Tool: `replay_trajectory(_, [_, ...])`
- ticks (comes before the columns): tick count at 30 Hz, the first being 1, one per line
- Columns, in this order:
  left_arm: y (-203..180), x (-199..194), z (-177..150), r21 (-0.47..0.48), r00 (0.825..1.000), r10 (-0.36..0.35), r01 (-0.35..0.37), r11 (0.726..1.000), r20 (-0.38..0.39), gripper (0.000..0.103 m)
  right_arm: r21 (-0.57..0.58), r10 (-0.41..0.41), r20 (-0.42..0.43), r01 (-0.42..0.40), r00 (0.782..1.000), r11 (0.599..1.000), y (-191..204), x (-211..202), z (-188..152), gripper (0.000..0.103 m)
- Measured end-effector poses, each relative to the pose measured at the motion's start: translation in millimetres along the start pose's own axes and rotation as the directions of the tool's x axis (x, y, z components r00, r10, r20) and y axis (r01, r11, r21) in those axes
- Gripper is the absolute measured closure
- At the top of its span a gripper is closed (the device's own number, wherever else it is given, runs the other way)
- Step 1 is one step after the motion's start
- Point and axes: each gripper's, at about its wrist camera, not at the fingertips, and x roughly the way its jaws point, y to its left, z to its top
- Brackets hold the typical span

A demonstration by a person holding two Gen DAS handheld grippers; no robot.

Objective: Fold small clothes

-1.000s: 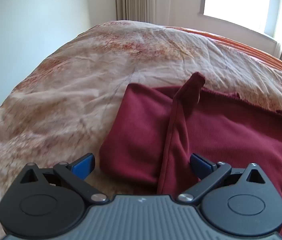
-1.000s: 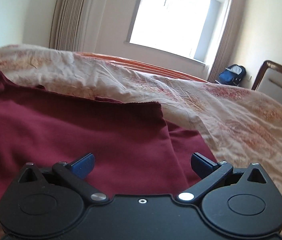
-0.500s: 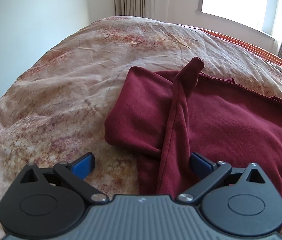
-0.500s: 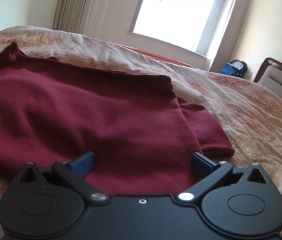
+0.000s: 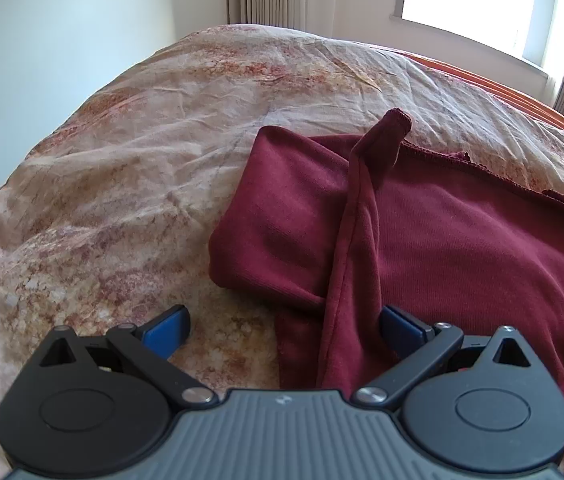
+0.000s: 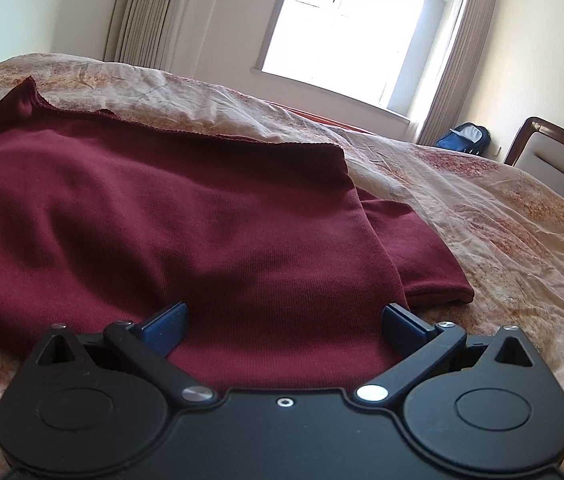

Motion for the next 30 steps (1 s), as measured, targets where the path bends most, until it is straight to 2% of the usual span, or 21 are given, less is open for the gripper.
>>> replay_trajectory(3, [3, -3, 5, -0.009, 0.999, -0.008, 0.008, 1.000, -0.034, 0.001, 0.001, 0.005, -0.013, -0.005, 1.000, 1.000, -1, 1, 1, 0.001])
replay_trajectory(6, [10, -12, 11, -0.019, 0.998, -0.019, 0.017, 1.000, -0.066, 0.000, 0.021, 0.030, -0.133, -0.028, 0.991, 0.999, -6, 5, 19, 0.001])
replay_trajectory(9, [12, -21, 17, 0.025, 0.998, 0.012, -0.011, 1.000, -0.069, 0.000, 0.066, 0.025, -0.277, -0.007, 0.961, 0.998, -11, 3, 47, 0.001])
replay_trajectory(13, [18, -31, 25, 0.075, 0.998, 0.034, -0.030, 0.997, -0.062, 0.000, 0.106, 0.036, -0.384, 0.005, 0.923, 0.994, -13, -10, 92, 0.001])
replay_trajectory(17, [27, -35, 30, 0.058, 0.997, 0.021, -0.017, 0.998, -0.068, 0.000, 0.113, 0.082, -0.351, -0.045, 0.933, 0.993, -9, -25, 135, 0.001])
replay_trajectory(21, [34, -32, 27, 0.024, 0.998, 0.008, -0.006, 1.000, -0.066, 0.000, 0.138, 0.120, -0.292, -0.082, 0.949, 0.987, 0, -26, 159, 0.001])
replay_trajectory(30, [37, -17, 25, -0.020, 0.996, -0.009, 0.007, 1.000, -0.086, 0.000, 0.226, 0.194, -0.293, -0.129, 0.936, 0.965, 19, -2, 178, 0.001])
